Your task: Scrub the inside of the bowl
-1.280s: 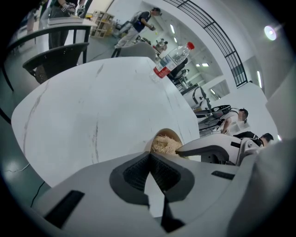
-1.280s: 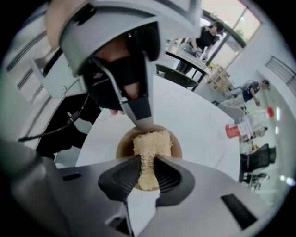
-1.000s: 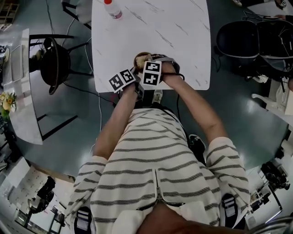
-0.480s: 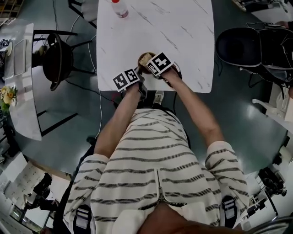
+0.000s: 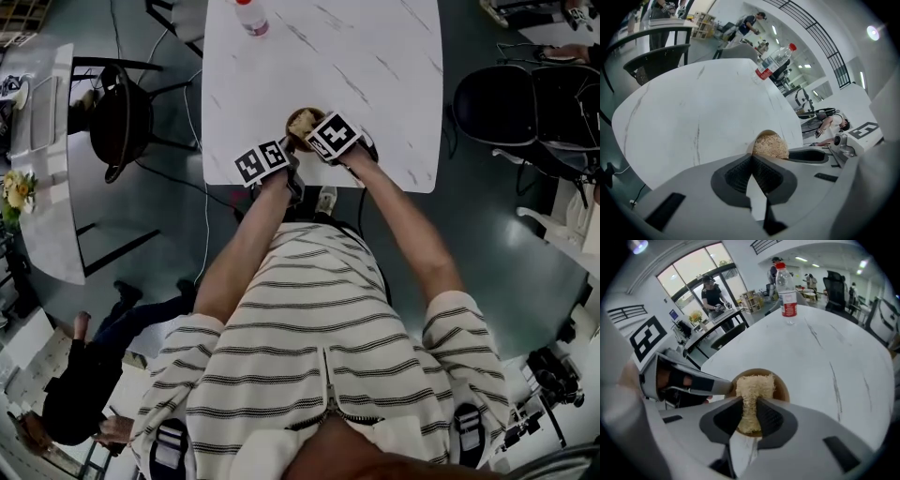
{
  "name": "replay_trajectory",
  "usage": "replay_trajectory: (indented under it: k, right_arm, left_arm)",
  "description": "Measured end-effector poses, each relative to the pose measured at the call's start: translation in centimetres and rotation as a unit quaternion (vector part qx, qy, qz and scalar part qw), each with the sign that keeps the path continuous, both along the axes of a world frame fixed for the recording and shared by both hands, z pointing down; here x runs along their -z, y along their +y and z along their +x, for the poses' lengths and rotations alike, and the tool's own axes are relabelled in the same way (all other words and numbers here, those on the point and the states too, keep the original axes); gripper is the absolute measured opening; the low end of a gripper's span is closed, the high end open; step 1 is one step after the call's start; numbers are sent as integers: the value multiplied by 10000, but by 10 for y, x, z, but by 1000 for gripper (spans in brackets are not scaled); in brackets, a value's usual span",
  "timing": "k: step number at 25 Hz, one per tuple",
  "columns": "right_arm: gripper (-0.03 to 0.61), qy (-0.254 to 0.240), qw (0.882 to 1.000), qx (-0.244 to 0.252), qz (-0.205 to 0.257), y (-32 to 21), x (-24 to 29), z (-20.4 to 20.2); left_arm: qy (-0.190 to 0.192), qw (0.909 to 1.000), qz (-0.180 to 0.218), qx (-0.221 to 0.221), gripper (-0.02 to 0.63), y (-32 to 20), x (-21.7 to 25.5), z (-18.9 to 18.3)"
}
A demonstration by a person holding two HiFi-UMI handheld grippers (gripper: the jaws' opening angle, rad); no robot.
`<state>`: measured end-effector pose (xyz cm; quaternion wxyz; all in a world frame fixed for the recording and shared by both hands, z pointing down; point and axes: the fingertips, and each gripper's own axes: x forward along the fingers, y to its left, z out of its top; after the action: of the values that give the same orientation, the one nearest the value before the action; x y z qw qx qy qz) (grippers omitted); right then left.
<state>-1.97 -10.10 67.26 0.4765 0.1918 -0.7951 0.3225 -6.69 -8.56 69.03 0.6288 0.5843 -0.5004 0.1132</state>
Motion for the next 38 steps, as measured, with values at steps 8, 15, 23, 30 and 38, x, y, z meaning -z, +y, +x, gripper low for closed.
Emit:
replay_trajectory:
  k: [8,15,23,30,38]
  right_arm:
    - [97,585,9648,2320,1095,10,-2,-4]
    - [97,1261,8544,4585,2093,19,-6,-3]
    - [97,1477,7791,5577,2451,22,-11,-2]
    - [97,1206,8832,4129,1867,14,-7,-4]
    - [97,512,9760,1983,736,2,-3,-3]
  left_arm:
    - [20,10000,-8,-16,6,0,0,-1]
    - [8,10000,4,-46,6,0,1,-1]
    - [25,10000,13,-63,7,1,1,-1]
    - [5,10000,29,-61,7,-2,1,-1]
    - [4,10000,23,-63,6,-3,1,-2]
